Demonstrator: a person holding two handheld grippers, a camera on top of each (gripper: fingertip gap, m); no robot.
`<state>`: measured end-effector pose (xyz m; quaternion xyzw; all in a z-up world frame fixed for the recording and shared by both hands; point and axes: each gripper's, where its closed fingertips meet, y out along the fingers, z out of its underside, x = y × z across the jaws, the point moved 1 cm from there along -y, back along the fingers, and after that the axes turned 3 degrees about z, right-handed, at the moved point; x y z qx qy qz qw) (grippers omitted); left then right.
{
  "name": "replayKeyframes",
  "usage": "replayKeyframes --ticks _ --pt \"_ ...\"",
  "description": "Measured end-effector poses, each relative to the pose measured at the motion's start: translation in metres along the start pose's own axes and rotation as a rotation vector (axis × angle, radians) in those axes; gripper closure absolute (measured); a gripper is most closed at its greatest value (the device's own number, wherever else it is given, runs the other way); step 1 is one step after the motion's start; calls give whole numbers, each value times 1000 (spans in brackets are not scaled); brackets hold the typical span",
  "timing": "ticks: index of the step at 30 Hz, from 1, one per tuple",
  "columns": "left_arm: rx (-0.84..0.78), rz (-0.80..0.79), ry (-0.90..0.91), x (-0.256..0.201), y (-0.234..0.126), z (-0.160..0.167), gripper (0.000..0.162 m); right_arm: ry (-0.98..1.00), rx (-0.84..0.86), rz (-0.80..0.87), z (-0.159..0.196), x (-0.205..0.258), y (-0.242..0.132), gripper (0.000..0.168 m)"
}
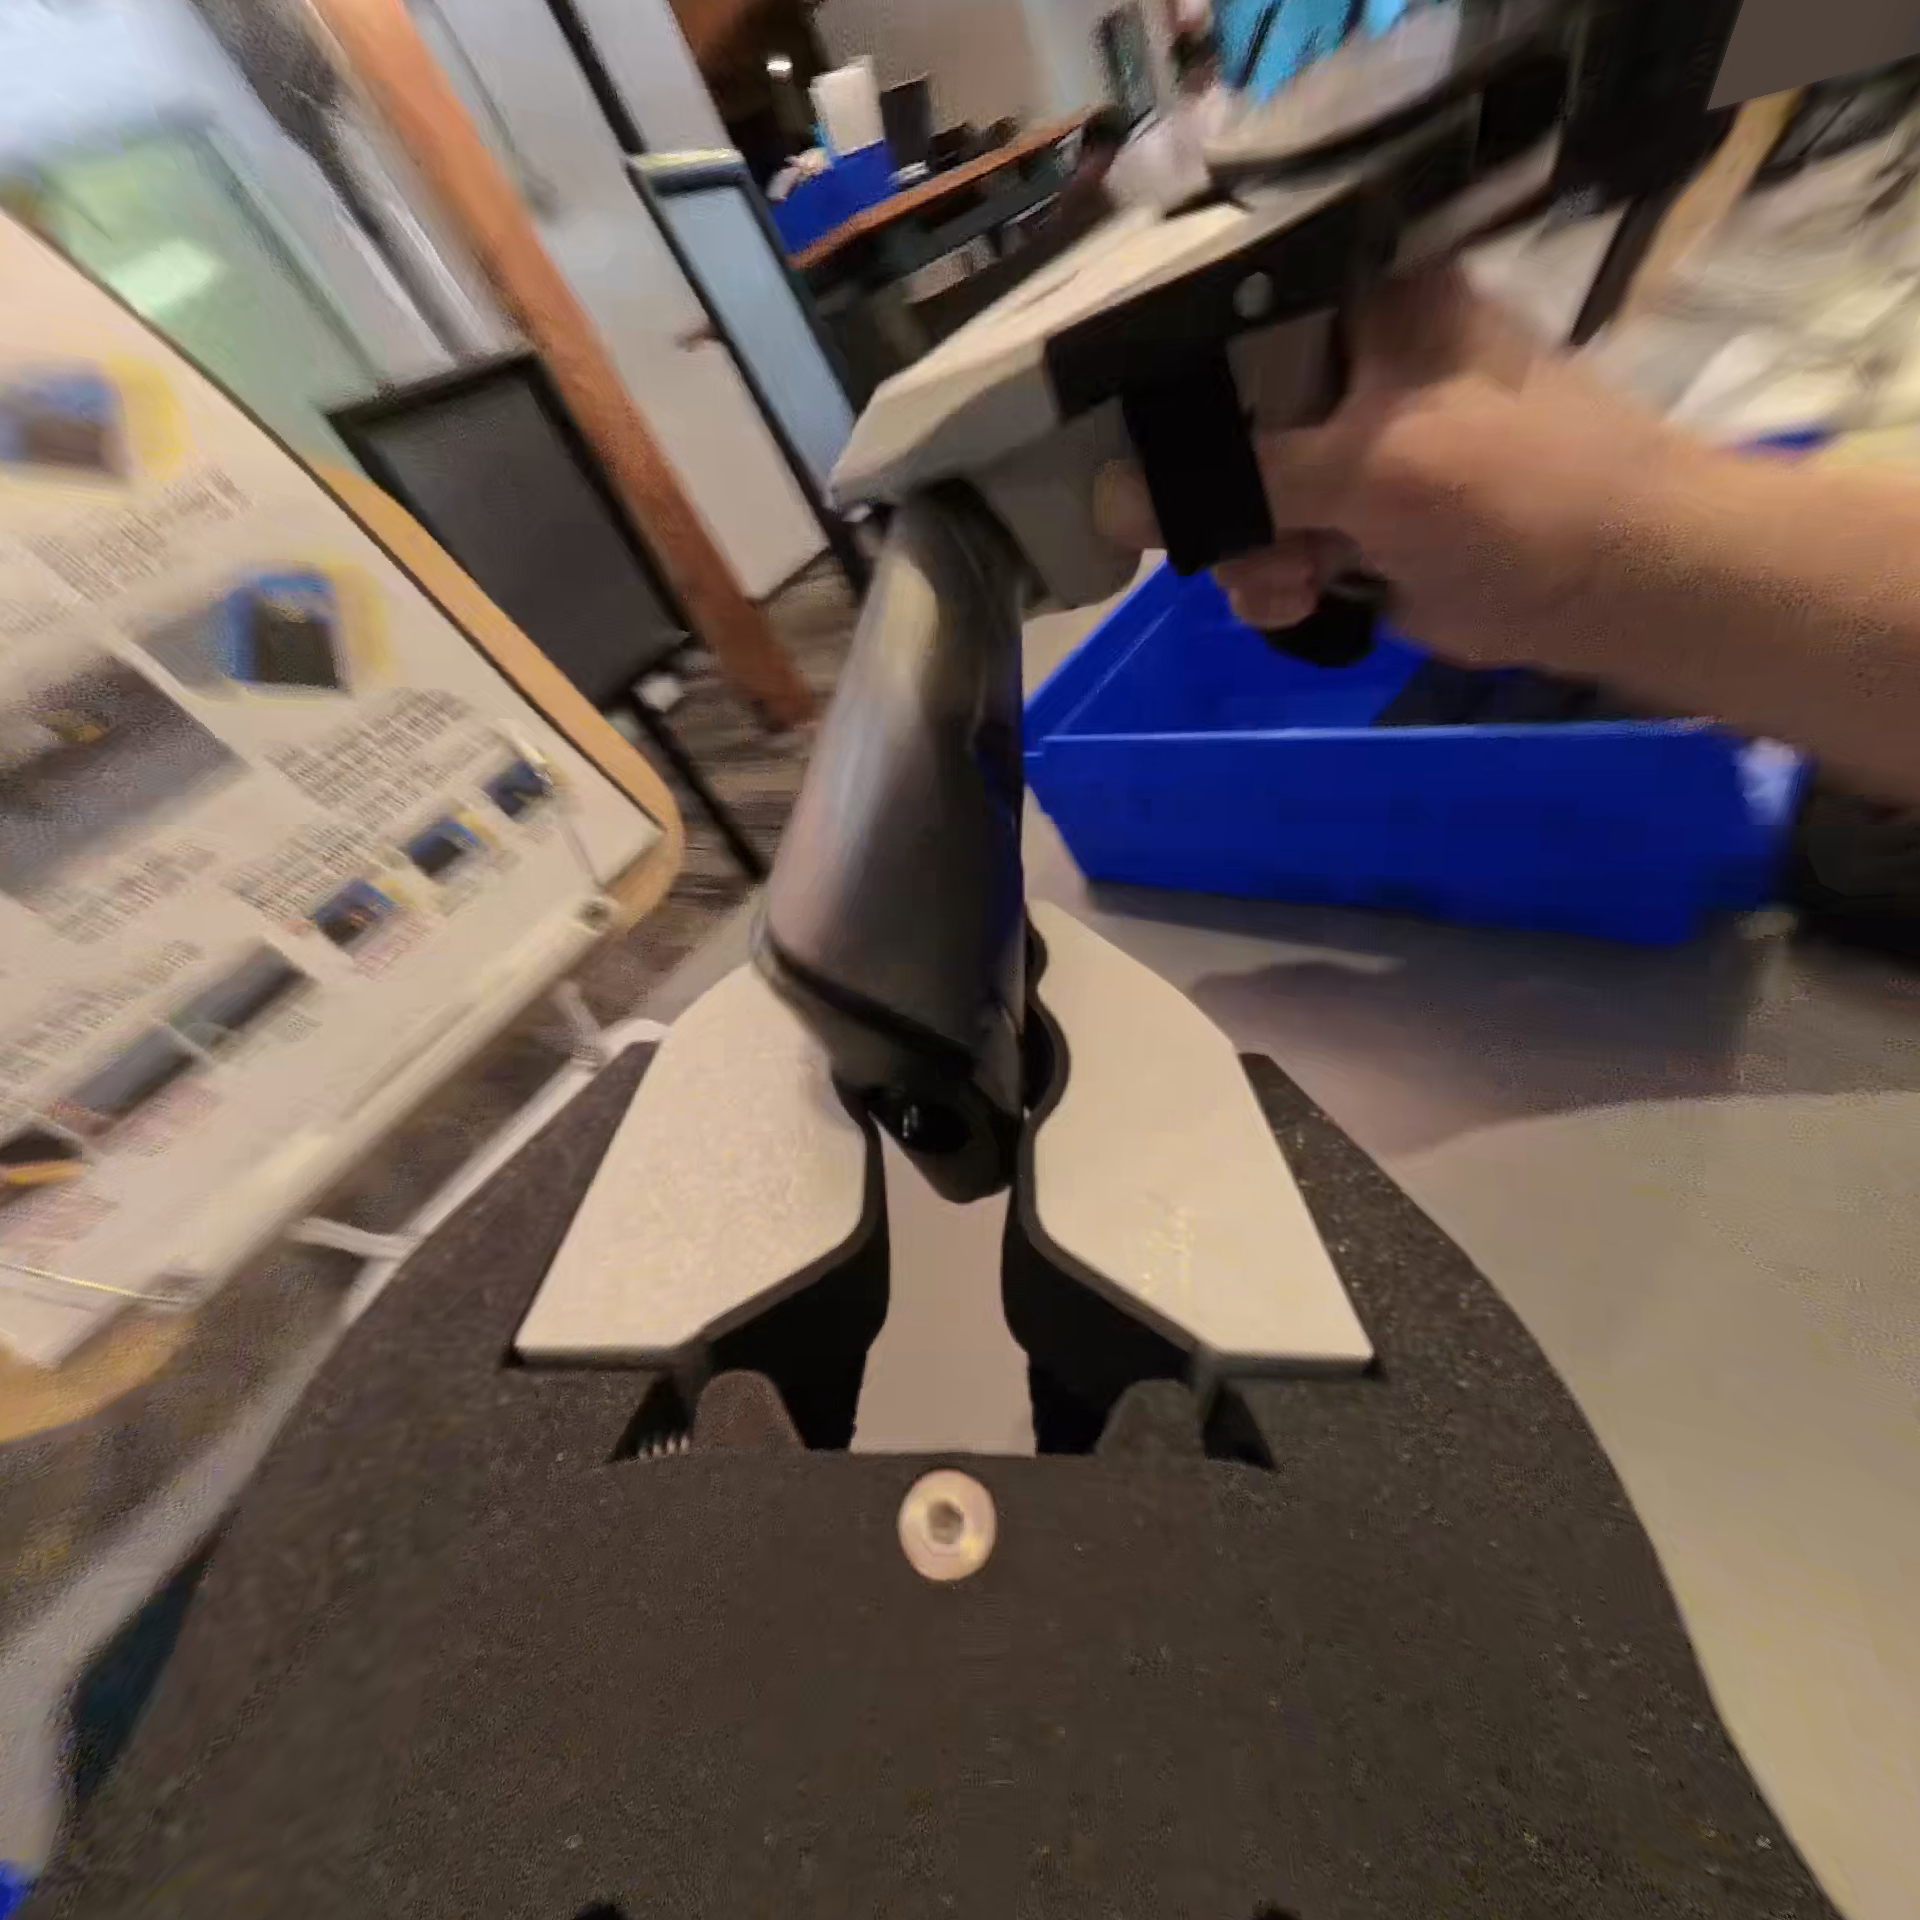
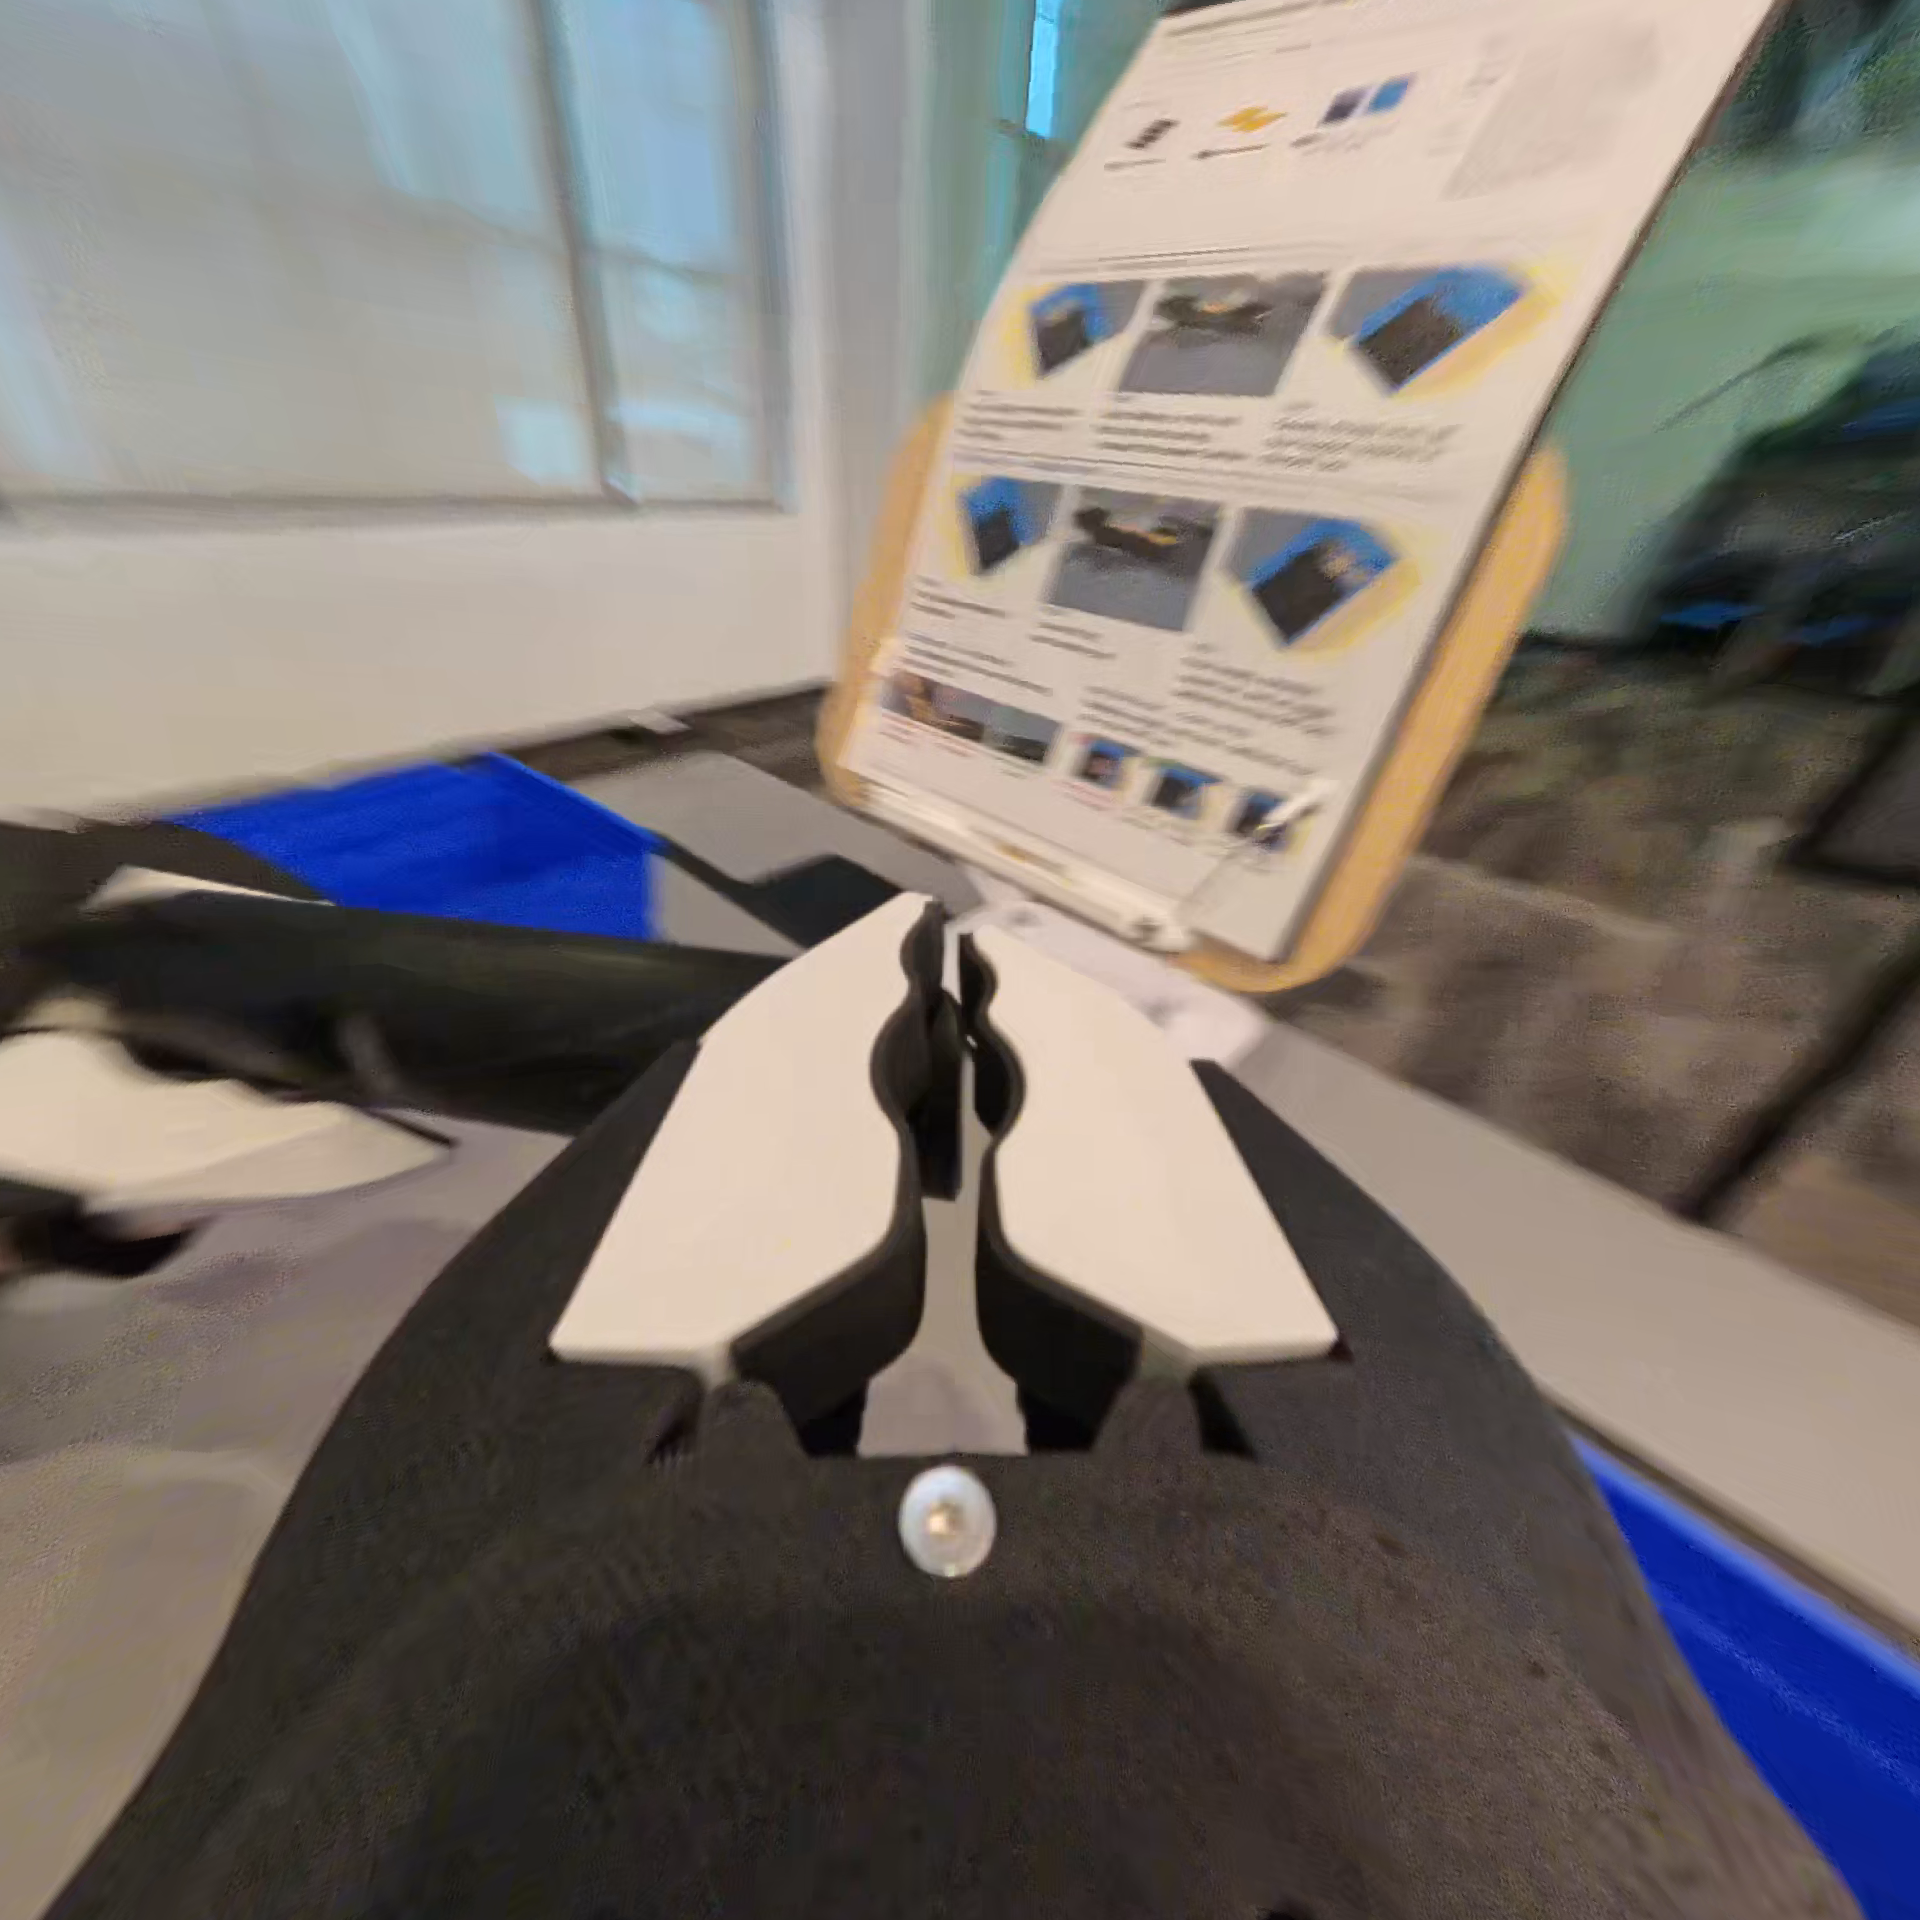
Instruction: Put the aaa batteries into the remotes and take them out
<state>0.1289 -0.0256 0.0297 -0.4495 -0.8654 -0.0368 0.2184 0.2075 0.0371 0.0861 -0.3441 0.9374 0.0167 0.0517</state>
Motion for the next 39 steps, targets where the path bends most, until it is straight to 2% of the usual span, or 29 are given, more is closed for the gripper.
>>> replayKeyframes --ticks 2,3,4,7,9,12,16,20,26,30,34,36,37,39 --pt "-42 43 -84 -8 3 -7 141 -78 80 -20 8 14 10 147" --pt "-52 80 -149 -6 3 -6 141 -77 68 -39 10 20 13 156" --pt "-71 85 -197 -1 0 -6 141 -48 59 -57 12 24 15 154" --pt "-120 79 -290 19 -13 -7 142 56 76 -33 14 17 18 128" --pt "-134 90 -332 28 -17 -4 142 143 34 -93 11 18 17 128" --pt "-147 160 -440 31 -16 2 142 186 57 -174 18 22 21 127" --pt "-202 213 -488 34 -22 -6 142 118 84 -269 26 36 25 103" --pt "-285 313 -580 37 -36 -24 142 141 -5 -357 7 49 17 98" --pt "-431 397 -659 44 -63 -56 142 441 -94 -591 -15 58 3 88" --pt "-479 383 -652 50 -73 -65 141 630 -128 -814 -26 73 -6 89" --pt "-475 401 -642 48 -74 -67 141 676 -112 -870 -24 86 -4 96" --pt "-448 418 -624 42 -70 -65 141 677 -137 -903 -26 89 -8 110" --pt "-434 407 -605 41 -68 -64 141 665 -149 -924 -28 90 -11 139" --pt "-395 396 -550 39 -67 -61 141 659 -126 -913 -28 89 -12 144"
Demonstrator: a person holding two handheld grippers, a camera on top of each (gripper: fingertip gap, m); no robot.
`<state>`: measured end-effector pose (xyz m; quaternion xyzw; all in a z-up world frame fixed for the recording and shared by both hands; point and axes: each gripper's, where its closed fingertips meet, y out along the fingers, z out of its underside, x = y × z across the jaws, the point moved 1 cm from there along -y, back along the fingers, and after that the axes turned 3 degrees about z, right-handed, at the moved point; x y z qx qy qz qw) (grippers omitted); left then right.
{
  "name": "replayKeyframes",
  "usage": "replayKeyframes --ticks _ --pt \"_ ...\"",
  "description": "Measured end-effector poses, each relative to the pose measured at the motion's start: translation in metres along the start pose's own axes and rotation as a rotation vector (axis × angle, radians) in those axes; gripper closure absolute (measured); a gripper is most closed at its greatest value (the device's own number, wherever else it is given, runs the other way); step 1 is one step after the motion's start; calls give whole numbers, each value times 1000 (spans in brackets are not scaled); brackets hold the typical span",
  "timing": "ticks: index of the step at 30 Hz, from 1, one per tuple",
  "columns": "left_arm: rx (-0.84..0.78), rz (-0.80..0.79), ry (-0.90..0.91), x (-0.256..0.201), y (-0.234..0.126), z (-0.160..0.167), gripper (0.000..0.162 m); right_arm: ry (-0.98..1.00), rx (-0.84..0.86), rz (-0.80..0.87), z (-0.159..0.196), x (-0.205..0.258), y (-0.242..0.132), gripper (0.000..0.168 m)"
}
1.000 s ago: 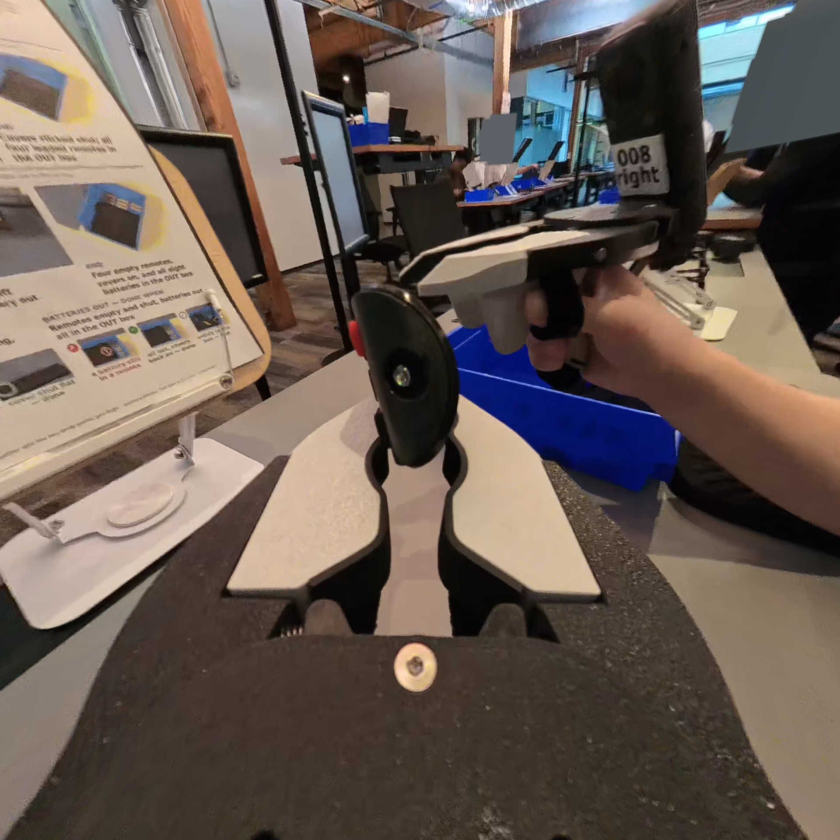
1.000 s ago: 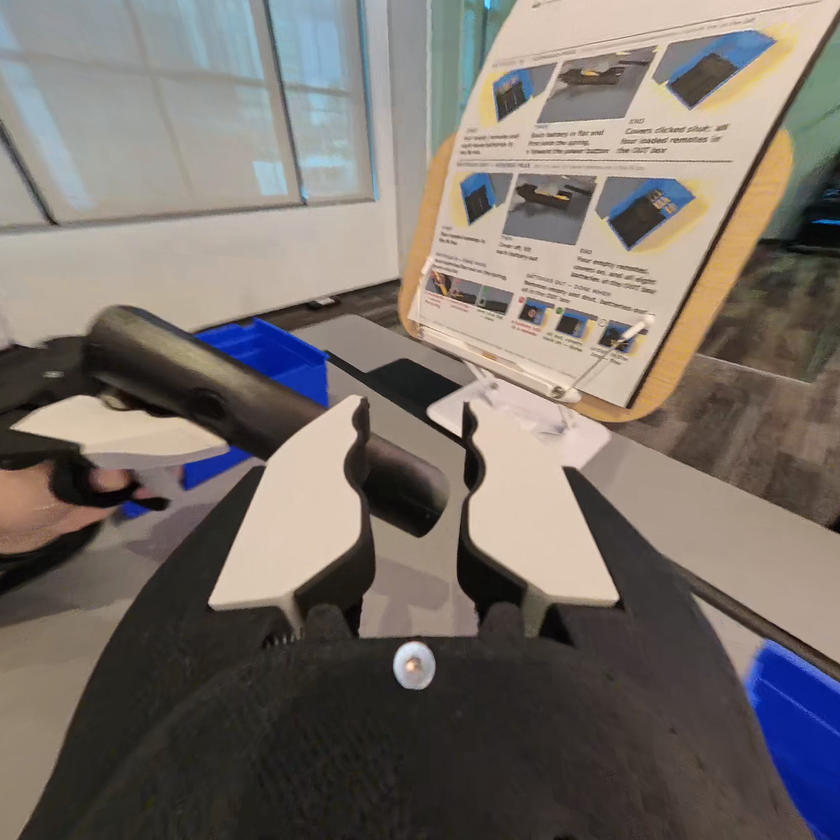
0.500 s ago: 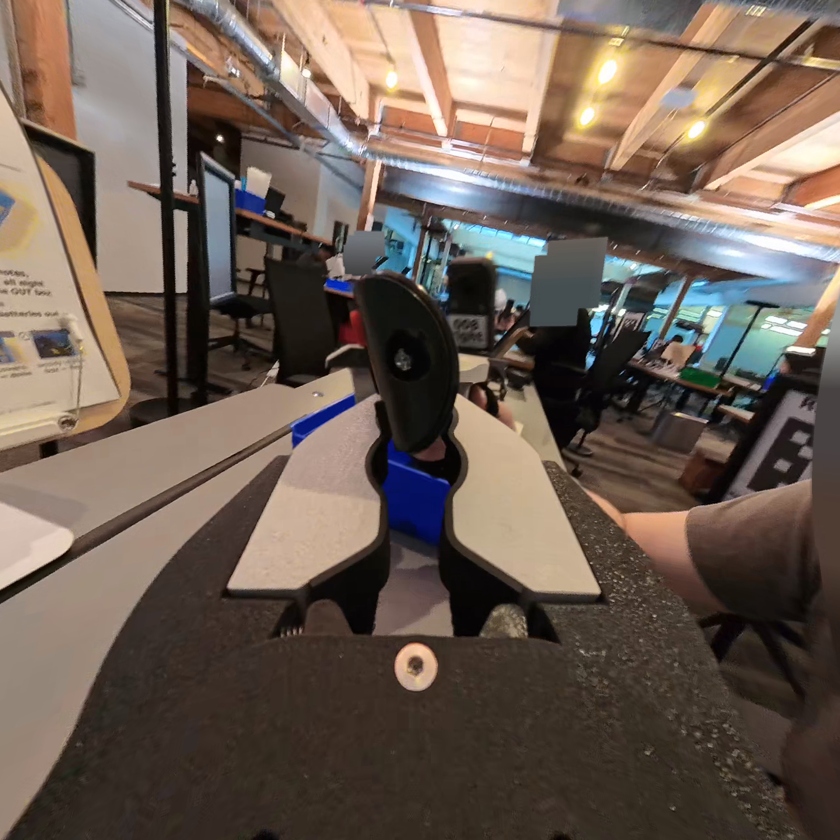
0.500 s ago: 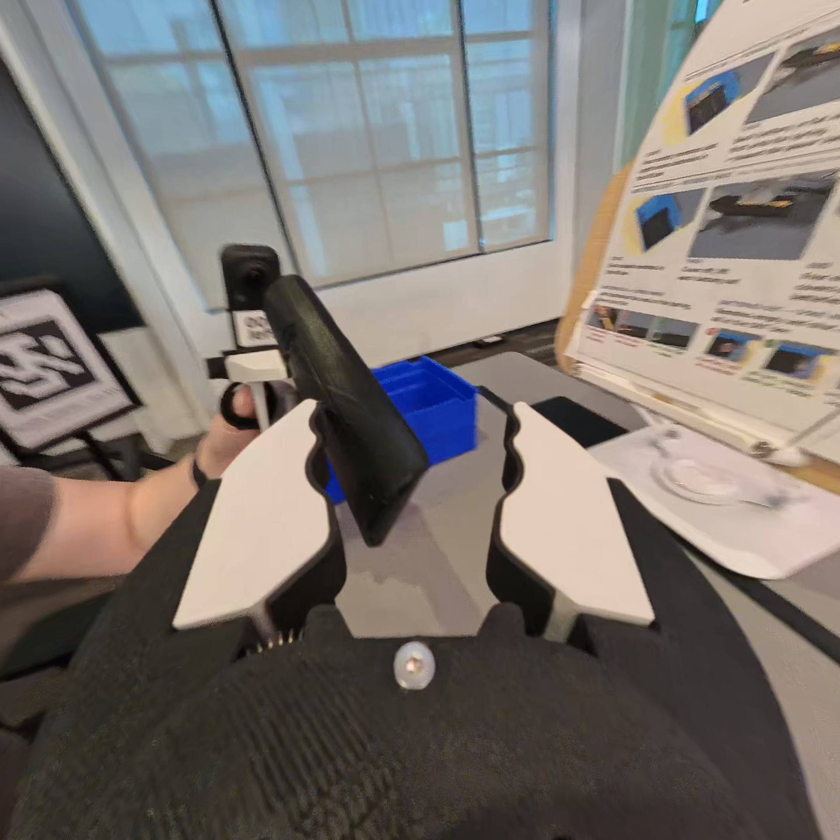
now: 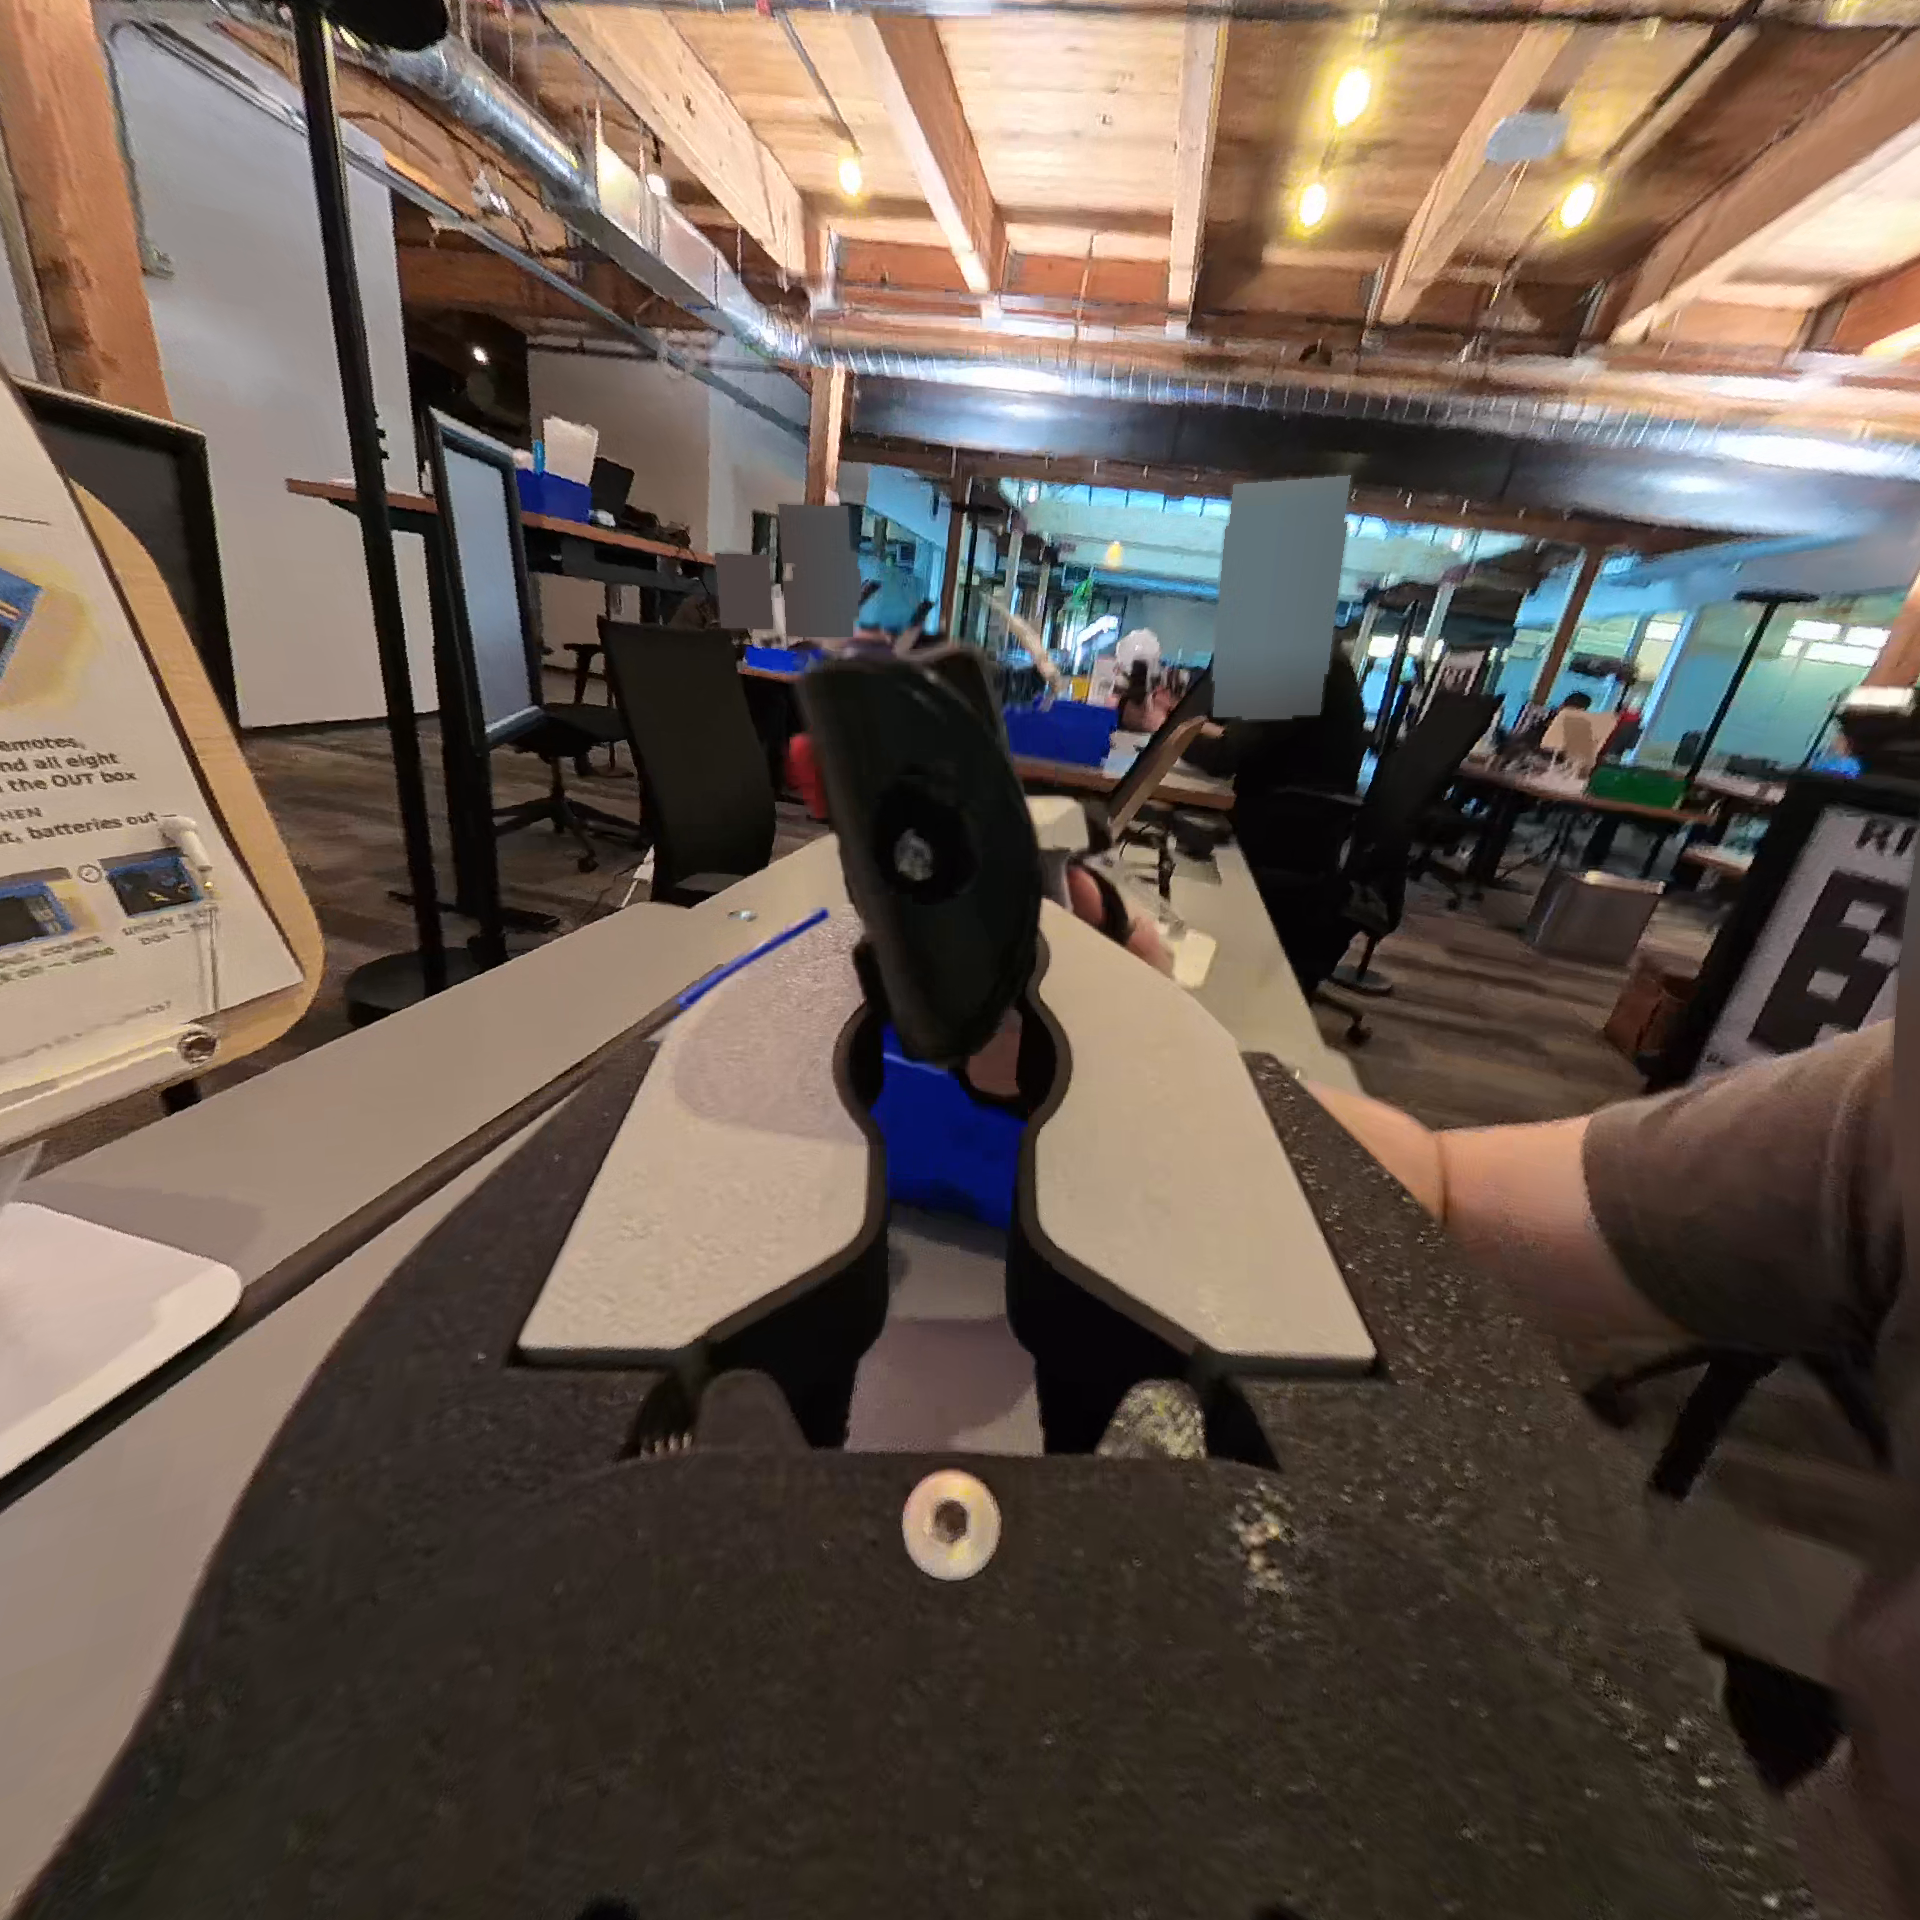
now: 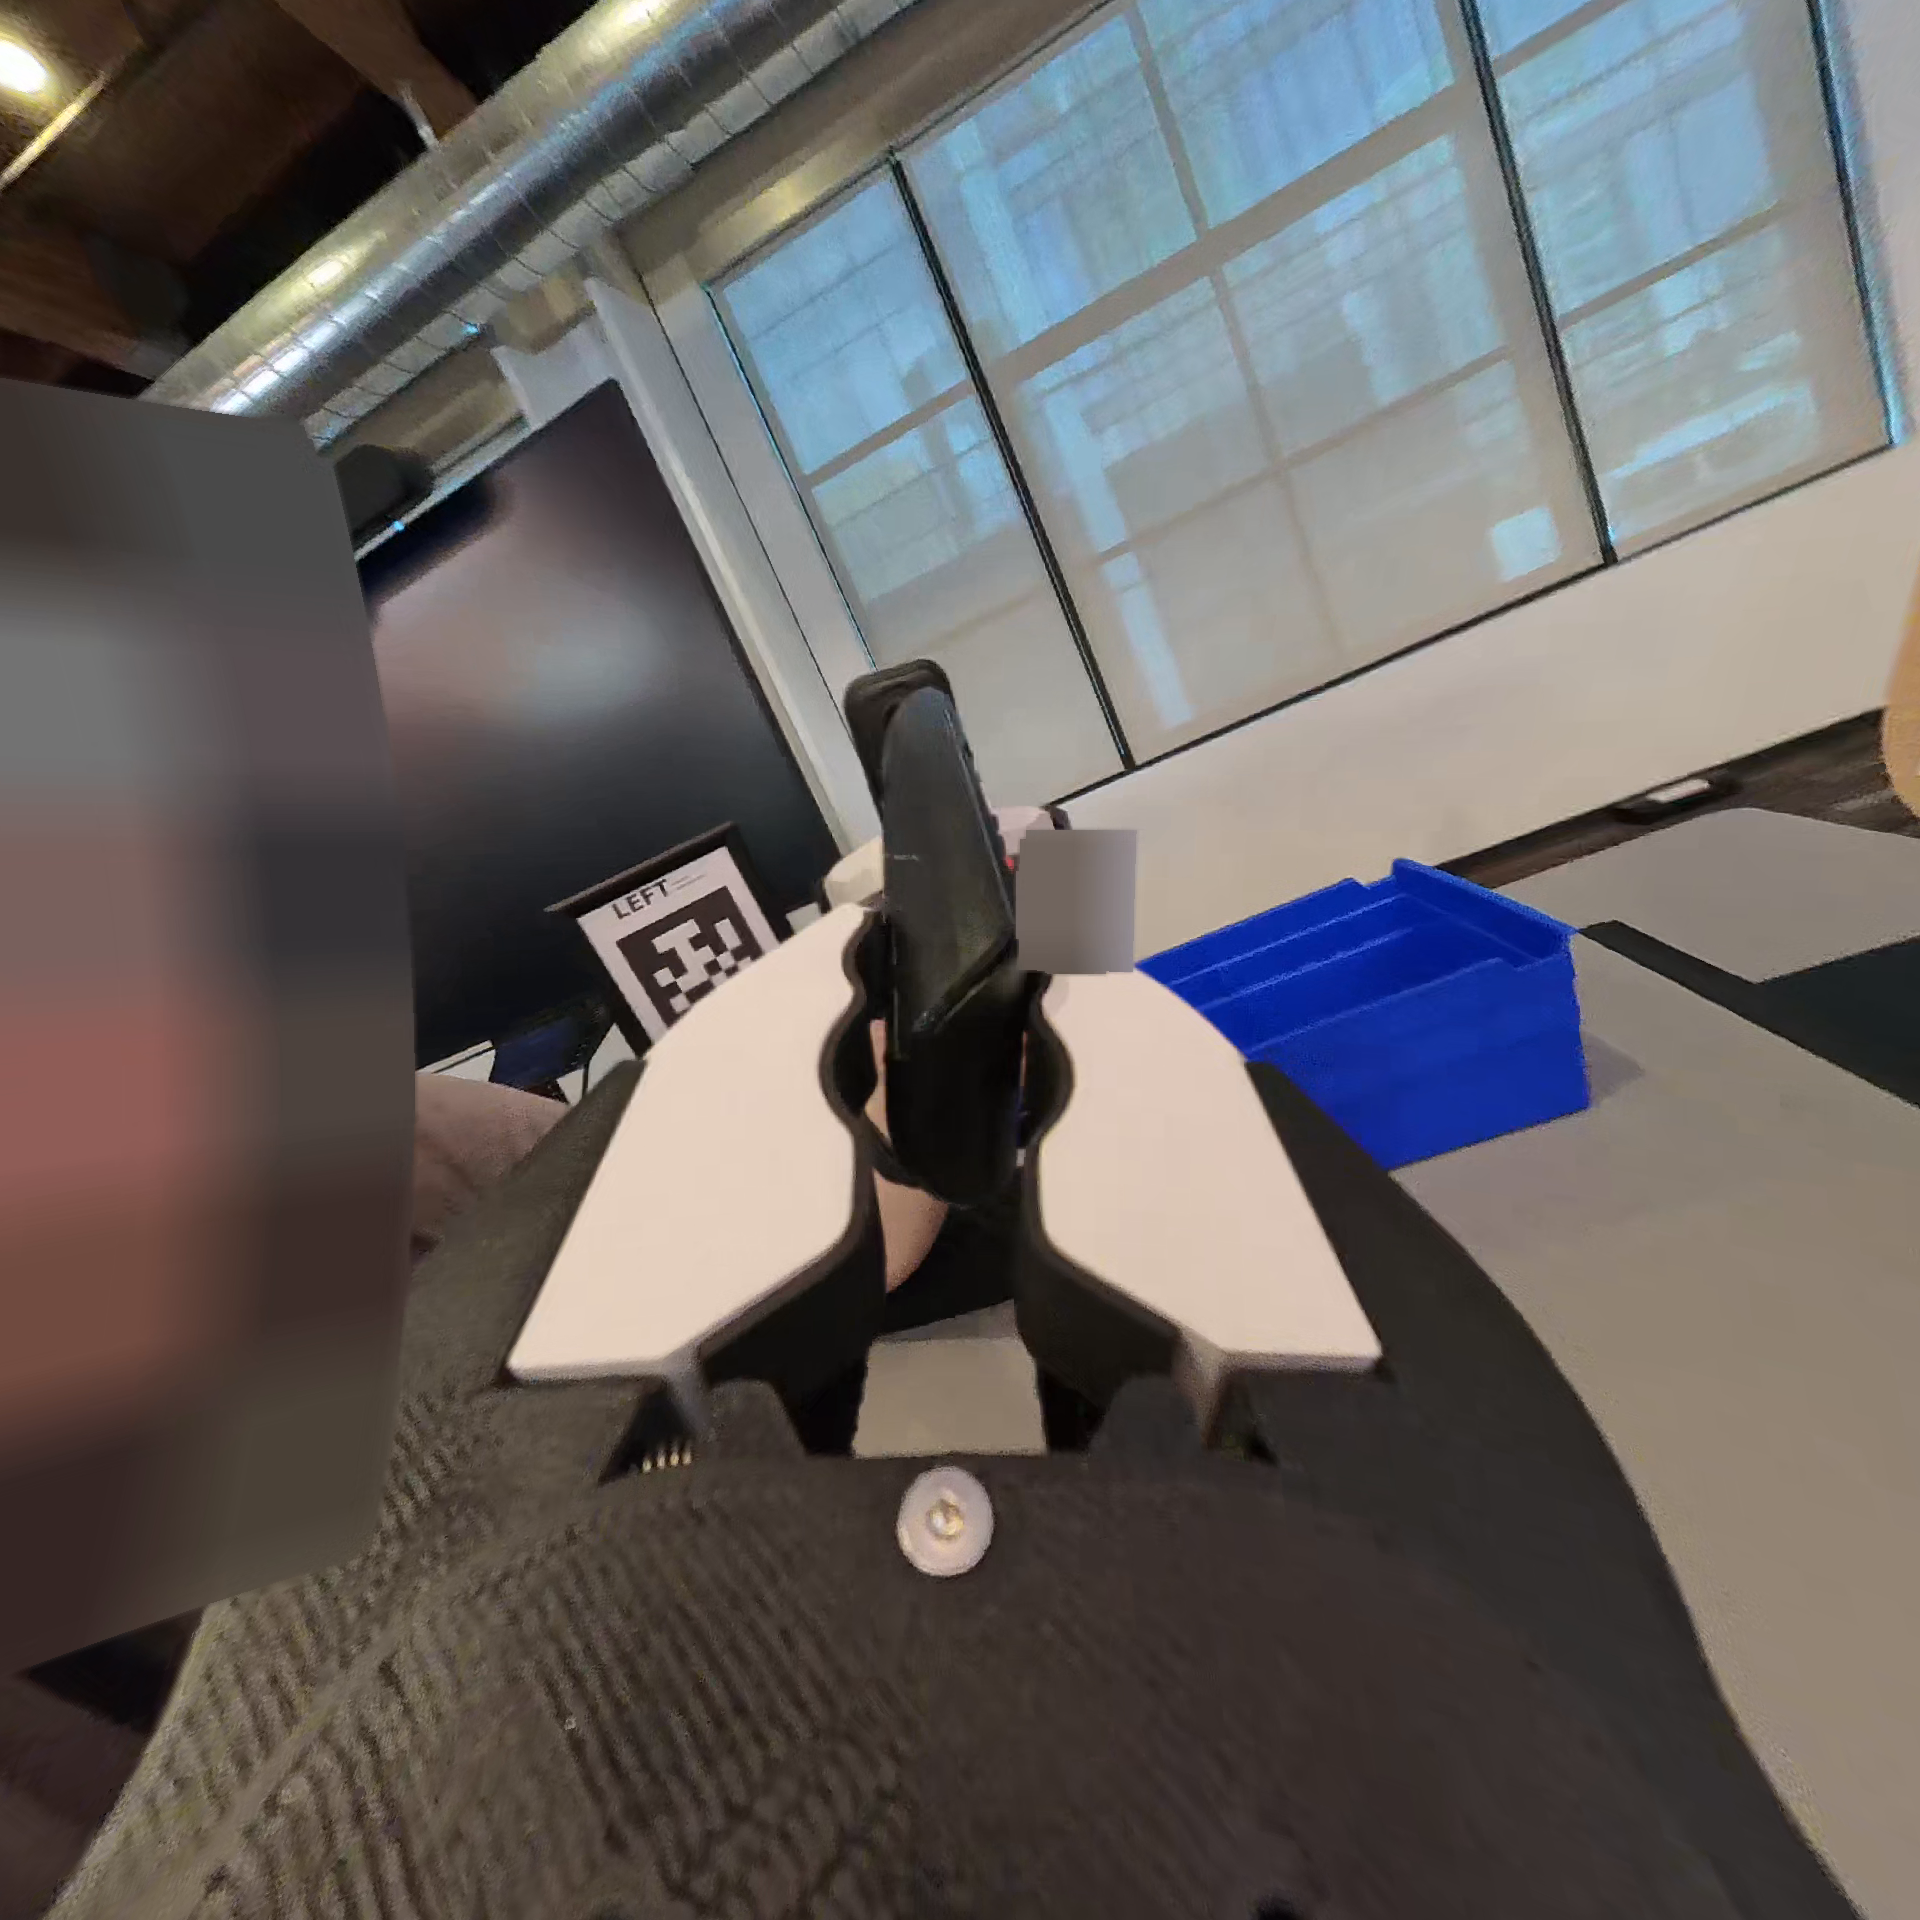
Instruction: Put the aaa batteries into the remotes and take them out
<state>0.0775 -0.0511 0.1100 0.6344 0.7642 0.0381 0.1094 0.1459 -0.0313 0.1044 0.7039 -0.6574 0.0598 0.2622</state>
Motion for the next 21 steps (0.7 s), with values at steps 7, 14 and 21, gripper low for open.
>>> replayKeyframes --ticks 7,14,21 --pt "291 2 115 -5 -3 22 119 -41 103 63 0 4 -6 144" --pt "338 -70 225 -1 -3 25 126 -117 158 59 5 13 -1 144" --pt "356 -67 212 0 -2 29 131 -119 131 49 2 13 -2 144"
